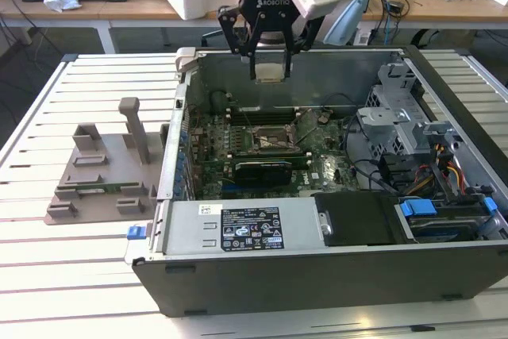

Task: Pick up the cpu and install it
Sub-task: 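Pick up the cpu and move it towards the insertion slot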

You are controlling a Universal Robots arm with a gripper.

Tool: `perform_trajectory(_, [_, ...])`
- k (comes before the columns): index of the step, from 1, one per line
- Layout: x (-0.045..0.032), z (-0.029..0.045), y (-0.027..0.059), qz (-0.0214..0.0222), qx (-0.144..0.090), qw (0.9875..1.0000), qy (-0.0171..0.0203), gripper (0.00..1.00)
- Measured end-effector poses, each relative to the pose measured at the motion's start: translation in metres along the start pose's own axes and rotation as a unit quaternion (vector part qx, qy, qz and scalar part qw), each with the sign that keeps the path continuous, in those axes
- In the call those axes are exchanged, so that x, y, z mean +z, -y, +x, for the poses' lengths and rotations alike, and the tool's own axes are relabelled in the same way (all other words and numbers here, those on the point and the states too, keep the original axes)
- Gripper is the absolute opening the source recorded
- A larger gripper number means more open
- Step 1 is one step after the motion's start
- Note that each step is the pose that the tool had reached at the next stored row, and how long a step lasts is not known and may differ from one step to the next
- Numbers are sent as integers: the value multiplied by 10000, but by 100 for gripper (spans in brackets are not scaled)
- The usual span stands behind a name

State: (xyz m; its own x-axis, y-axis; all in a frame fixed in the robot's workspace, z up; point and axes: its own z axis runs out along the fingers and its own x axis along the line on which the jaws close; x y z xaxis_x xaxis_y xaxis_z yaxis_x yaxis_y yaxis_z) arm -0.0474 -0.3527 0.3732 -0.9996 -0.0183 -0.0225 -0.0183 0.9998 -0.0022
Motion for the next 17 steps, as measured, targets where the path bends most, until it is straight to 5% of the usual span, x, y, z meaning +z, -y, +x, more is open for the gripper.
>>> perform_trajectory(8, [190, -121, -19, 7, 0, 10000, -13, 54])
perform_trajectory(13, [375, -198, -39, 16, 0, 10000, -18, 54])
perform_trajectory(17, [531, -223, -152, 56, -1, 10000, -18, 54])
